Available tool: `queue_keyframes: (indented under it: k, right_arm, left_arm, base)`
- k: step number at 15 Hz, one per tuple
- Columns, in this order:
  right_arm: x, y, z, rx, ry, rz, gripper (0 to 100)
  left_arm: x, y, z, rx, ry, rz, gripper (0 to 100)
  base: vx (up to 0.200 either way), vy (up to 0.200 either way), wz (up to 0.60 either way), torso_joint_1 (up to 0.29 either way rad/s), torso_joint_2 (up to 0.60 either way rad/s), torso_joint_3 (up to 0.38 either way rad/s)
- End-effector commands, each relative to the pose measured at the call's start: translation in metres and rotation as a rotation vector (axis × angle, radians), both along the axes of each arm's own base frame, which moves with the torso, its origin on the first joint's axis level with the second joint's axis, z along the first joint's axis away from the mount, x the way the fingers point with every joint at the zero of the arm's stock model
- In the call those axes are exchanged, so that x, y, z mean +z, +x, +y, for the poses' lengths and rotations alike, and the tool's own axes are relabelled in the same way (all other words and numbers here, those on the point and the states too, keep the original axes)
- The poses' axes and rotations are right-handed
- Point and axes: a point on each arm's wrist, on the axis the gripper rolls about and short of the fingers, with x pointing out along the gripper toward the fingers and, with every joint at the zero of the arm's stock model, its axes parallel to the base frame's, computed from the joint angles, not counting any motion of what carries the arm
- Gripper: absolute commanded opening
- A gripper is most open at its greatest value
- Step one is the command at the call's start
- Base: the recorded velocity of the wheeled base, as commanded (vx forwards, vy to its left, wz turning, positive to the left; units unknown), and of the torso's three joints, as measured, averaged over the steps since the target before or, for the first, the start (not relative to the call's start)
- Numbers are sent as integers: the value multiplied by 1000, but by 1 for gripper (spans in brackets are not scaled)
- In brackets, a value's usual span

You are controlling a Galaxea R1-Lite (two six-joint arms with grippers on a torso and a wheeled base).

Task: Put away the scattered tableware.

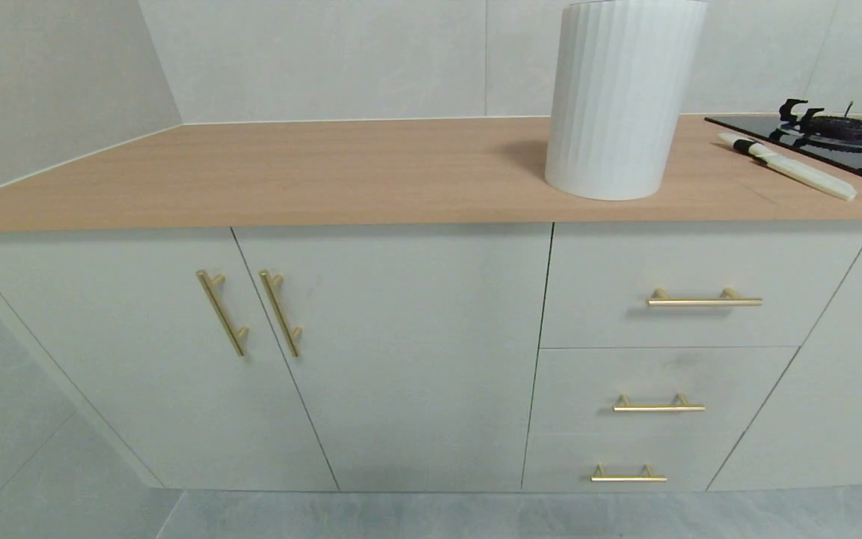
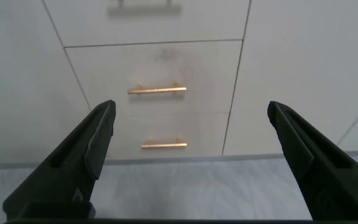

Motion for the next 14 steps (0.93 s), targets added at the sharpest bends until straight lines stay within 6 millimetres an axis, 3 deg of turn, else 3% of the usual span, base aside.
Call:
queue_keyframes:
  k: [1,4,14]
  right_arm:
    - [0,0,0,-1,-1,2,100]
    - [0,0,0,-1,1,2,100]
    - [0,0,0,-2,1,2,100]
  left_arm:
    - [0,0,0,-1,0,0,100]
    - [0,0,0,1,0,0,100]
    - [0,0,0,1,-2,-2,100]
  base:
    - [200,0,0,2,2,2]
    - [200,0,0,1,1,5]
    - [0,0,0,0,0,0]
